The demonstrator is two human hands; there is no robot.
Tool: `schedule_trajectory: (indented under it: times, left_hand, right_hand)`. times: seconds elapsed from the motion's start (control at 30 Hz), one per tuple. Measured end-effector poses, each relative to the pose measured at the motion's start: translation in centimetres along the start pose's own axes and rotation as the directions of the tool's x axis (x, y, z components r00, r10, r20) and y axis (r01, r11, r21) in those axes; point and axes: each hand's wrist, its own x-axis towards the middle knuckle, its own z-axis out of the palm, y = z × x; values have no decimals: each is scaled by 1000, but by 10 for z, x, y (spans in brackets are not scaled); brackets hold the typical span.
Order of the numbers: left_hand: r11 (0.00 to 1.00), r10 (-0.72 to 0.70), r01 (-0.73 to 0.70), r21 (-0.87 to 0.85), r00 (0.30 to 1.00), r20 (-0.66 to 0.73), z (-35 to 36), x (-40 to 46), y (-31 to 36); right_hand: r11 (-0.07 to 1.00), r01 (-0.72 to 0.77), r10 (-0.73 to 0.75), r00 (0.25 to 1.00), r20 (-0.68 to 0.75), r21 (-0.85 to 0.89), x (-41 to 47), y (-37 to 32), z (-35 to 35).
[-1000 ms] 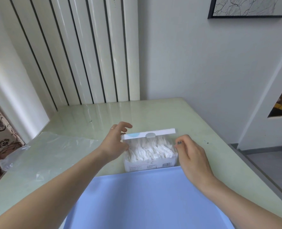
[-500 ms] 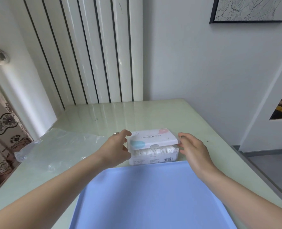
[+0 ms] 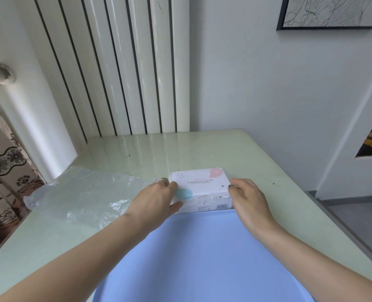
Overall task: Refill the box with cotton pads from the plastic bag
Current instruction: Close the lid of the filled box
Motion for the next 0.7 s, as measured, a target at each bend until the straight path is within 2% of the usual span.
schedule_trajectory:
  times: [0.1, 0.17, 0.37, 0.53, 0.7]
  left_hand:
    - [983, 112, -102, 153, 992, -56, 2, 1, -1]
    - [941, 192, -175, 291, 981, -29, 6, 0, -3]
    - [814, 274, -225, 535, 962, -12, 19, 0, -5]
    - [769, 302, -240, 593, 953, -5, 22, -1, -2]
    - [794, 354, -291, 533, 935, -17, 18, 8, 3]
  right_hand:
    - [1000, 20, -20, 1000, 5, -18, 0, 2, 0]
    - [997, 59, -59, 998, 8, -45, -1, 5, -1]
    - [966, 150, -149, 989, 23, -212, -6, 15, 5]
    - [908, 239, -248, 969, 18, -345, -7, 20, 7]
    - [871, 279, -298, 955, 17, -405, -5, 20, 7]
